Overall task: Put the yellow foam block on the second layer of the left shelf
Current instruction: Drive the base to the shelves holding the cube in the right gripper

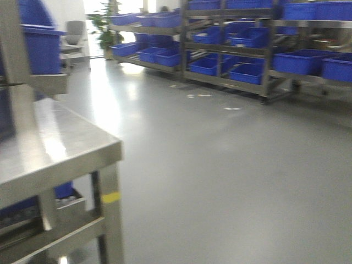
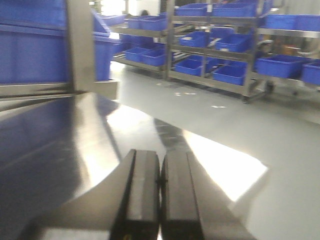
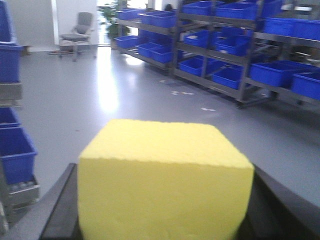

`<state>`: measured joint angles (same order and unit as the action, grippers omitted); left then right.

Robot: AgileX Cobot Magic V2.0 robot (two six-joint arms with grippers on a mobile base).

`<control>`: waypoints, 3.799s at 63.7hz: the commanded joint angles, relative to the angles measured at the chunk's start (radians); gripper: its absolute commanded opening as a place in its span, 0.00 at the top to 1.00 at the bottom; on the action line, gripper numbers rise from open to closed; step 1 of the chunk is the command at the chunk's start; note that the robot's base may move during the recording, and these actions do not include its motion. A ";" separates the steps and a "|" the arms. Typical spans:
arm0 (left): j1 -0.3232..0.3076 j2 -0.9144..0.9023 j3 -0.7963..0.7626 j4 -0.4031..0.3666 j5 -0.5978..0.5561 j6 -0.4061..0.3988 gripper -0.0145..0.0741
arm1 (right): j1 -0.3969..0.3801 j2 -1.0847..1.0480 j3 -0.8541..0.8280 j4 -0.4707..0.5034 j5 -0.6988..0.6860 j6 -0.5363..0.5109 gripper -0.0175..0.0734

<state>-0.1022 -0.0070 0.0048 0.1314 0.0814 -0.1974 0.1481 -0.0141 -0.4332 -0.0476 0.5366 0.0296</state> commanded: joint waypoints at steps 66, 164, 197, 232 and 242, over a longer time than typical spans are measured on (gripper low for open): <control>-0.001 0.004 0.026 -0.007 -0.087 -0.004 0.68 | -0.008 0.005 -0.024 -0.010 -0.088 -0.009 0.45; -0.001 0.004 0.026 -0.007 -0.087 -0.004 0.68 | -0.008 0.005 -0.024 -0.010 -0.088 -0.009 0.45; -0.001 0.004 0.026 -0.007 -0.087 -0.004 0.68 | -0.008 0.005 -0.024 -0.010 -0.087 -0.009 0.45; -0.001 0.004 0.026 -0.007 -0.087 -0.004 0.68 | -0.008 0.005 -0.024 -0.010 -0.088 -0.009 0.45; -0.001 0.004 0.026 -0.007 -0.087 -0.004 0.68 | -0.008 0.005 -0.024 -0.010 -0.086 -0.009 0.45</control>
<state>-0.1022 -0.0070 0.0048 0.1314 0.0814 -0.1974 0.1473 -0.0141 -0.4332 -0.0490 0.5377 0.0296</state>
